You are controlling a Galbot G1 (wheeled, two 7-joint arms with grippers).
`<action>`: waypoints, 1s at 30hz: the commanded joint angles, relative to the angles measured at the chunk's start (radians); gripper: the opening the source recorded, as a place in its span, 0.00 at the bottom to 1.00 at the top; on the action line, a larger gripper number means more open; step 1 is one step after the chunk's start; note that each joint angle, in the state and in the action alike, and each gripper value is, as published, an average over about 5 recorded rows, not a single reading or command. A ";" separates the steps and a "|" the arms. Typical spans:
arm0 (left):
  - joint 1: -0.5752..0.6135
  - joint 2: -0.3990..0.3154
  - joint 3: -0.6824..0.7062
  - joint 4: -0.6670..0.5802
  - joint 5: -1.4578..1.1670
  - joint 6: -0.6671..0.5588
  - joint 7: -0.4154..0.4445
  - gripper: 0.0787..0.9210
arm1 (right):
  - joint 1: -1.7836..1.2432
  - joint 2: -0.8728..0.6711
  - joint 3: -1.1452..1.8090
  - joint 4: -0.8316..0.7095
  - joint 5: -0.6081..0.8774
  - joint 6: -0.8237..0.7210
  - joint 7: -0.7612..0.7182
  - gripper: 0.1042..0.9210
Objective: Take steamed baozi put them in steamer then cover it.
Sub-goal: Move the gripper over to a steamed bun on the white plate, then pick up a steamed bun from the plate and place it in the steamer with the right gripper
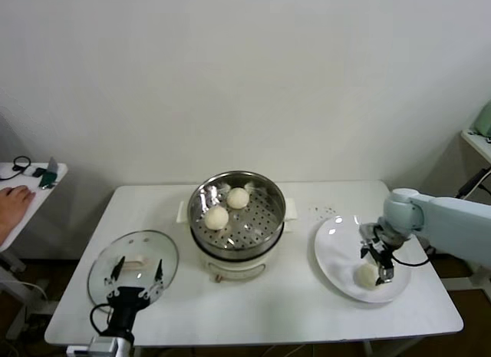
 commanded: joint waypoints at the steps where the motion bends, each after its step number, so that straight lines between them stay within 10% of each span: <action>1: 0.003 -0.001 -0.001 0.008 0.001 0.000 0.000 0.88 | -0.054 0.002 0.032 -0.024 -0.033 0.005 -0.004 0.88; 30: 0.012 -0.001 -0.002 0.008 0.001 -0.002 -0.003 0.88 | -0.030 0.027 0.020 -0.049 -0.043 0.023 -0.015 0.75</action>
